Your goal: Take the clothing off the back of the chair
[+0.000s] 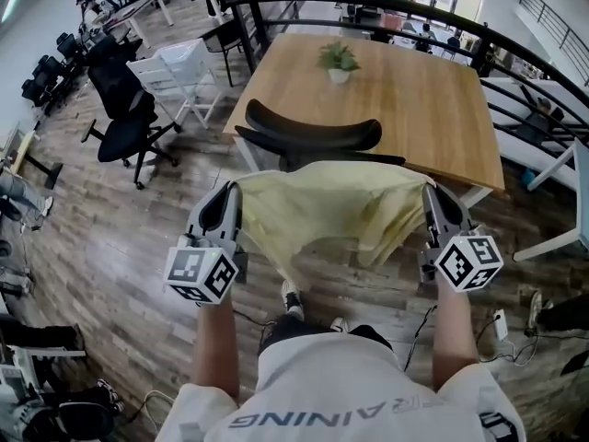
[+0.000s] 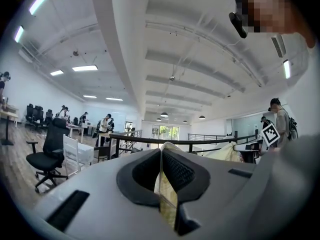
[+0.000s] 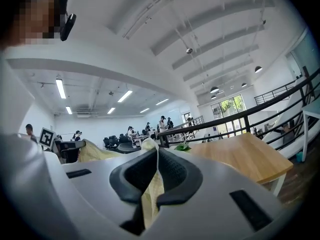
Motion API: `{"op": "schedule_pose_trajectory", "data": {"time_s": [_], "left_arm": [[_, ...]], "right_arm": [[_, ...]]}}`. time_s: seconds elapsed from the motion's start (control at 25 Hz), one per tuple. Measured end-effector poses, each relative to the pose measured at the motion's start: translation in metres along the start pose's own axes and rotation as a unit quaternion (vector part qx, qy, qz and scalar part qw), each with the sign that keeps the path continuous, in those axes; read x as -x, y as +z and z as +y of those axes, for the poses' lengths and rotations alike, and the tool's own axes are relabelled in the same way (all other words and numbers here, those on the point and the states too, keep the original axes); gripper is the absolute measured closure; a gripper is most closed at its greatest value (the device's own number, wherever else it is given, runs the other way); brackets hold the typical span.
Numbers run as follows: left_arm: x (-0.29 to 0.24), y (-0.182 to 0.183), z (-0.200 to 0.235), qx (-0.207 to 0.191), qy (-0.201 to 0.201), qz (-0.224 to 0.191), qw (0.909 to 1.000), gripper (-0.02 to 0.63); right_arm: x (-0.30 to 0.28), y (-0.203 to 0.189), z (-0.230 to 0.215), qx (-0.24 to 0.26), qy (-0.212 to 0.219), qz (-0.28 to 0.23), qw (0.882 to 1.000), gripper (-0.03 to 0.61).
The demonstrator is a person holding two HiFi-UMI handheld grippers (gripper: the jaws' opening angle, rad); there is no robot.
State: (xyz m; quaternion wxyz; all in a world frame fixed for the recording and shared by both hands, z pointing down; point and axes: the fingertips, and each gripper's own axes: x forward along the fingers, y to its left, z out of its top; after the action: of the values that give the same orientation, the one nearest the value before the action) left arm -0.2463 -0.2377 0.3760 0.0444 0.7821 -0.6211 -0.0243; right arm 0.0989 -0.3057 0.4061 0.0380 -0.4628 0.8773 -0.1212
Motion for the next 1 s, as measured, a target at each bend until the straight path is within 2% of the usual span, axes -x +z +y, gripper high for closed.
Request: {"op": "schedule_pose_trajectory", "data": {"time_s": [0.24,0.48,1.0], "left_arm": [[0.056,0.000,-0.017,-0.006,0.014,-0.004,0.9999,0.569],[0.087,0.011,-0.030,-0.004,0.023,-0.013,0.9996,0.569],[0.106,0.010,-0.039,0.001,0.033,-0.022,0.9992,0.569]], "right_arm": [[0.041,0.001,0.025,0.011,0.017,-0.010,1.000,0.549],[0.070,0.012,0.037,0.025,0.018,-0.022,0.999,0.549],[0.086,0.013,0.049,0.040,0.031,-0.015,0.999,0.549]]}}
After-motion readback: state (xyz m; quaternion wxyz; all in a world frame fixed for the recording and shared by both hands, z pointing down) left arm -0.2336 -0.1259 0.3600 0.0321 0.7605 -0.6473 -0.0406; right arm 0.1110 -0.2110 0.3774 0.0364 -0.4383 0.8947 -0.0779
